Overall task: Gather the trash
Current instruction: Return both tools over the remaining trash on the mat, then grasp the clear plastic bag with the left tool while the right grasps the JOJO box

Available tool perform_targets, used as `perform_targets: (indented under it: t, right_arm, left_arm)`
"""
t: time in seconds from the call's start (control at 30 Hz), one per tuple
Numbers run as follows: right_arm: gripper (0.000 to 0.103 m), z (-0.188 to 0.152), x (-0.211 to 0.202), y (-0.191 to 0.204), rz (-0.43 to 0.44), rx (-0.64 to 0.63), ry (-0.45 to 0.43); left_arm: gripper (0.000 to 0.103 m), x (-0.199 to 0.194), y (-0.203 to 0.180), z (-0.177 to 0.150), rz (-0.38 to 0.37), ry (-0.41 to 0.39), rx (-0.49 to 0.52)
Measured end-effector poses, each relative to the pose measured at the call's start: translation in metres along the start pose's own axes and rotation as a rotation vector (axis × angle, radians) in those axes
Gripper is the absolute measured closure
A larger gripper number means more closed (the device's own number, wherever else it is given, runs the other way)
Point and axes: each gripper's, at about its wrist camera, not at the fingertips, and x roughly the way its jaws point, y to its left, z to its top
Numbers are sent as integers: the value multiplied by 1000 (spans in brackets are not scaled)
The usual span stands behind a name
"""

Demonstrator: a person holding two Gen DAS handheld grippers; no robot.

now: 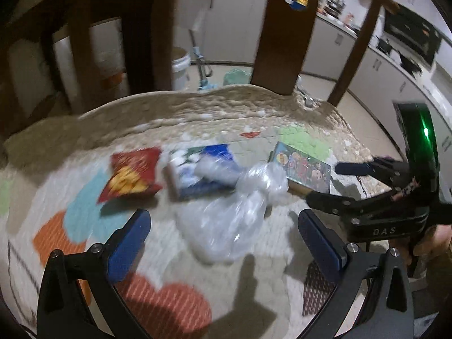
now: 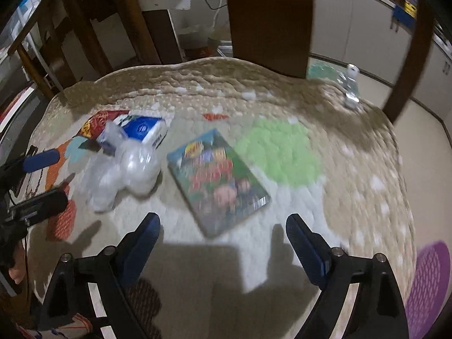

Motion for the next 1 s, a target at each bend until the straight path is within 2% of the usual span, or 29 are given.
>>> perform_targets:
  t: [0.17, 0.23, 0.27, 0.3, 0.37, 0.4, 0.47, 0.6, 1.0]
  right_arm:
    - [17, 19, 18, -3, 43, 8, -4]
    - [24, 20, 22, -2, 44, 6, 7]
    - [26, 19, 24, -1, 39, 2, 8]
    - [28, 19, 24, -1, 39, 2, 9]
    - [37, 16, 22, -3, 37, 14, 9]
    - [42, 15, 20, -5, 41, 31, 12]
    - [43, 11, 14, -12, 56, 71, 16]
    - [43, -5, -3, -18, 47, 110, 11]
    - [44, -74, -59, -6, 19, 170, -56]
  left_arm:
    - [0, 30, -13, 5, -15, 60, 86]
    - [9, 37, -17, 4, -22, 82, 115]
    - [26, 40, -18, 2, -33, 103, 121]
    - [50, 43, -19, 2, -40, 126, 121]
    - [75, 49, -20, 0, -18, 167, 114]
    - [77, 48, -20, 0, -11, 164, 107]
    - [85, 43, -18, 0, -18, 165, 77]
    - [85, 25, -16, -4, -14, 148, 31]
    - [85, -44, -40, -28, 24, 78, -3]
